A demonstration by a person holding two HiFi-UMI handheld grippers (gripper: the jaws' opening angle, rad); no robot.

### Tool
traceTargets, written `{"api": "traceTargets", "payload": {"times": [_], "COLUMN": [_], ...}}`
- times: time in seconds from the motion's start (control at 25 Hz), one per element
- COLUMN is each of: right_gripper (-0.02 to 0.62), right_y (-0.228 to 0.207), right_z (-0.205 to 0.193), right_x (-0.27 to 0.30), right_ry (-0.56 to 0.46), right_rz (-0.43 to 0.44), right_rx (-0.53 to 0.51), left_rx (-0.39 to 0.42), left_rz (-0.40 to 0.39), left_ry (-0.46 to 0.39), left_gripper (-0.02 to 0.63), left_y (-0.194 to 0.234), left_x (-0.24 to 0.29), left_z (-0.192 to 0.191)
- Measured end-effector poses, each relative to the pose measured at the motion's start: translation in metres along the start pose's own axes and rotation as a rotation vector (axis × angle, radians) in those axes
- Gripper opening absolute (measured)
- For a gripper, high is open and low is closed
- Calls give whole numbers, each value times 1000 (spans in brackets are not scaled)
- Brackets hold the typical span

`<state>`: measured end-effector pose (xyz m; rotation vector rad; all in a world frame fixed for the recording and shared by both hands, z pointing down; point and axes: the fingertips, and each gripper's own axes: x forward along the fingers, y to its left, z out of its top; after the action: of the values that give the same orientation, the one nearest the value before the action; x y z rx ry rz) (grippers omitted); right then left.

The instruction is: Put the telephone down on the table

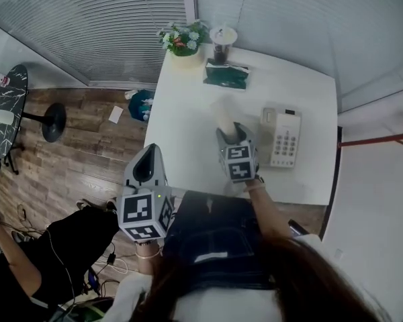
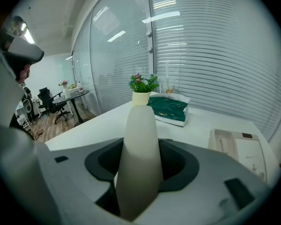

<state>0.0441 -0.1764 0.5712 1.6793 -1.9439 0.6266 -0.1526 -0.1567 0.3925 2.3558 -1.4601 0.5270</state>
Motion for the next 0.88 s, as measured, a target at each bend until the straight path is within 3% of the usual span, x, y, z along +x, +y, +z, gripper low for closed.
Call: {"api": "traceTargets", "payload": {"times": [0.88], "right_gripper": [216], "right_y": [54], "right_z": [-10], "right_x": [17], "right_ry": [32], "right_rz": [127], "right_rx": [-83], "left_rx": [-42], "left_rz": [112], "left_ry": [8], "left_gripper": [0], "left_y": [25], "left_x": [-35], "left_z": [-19]}}
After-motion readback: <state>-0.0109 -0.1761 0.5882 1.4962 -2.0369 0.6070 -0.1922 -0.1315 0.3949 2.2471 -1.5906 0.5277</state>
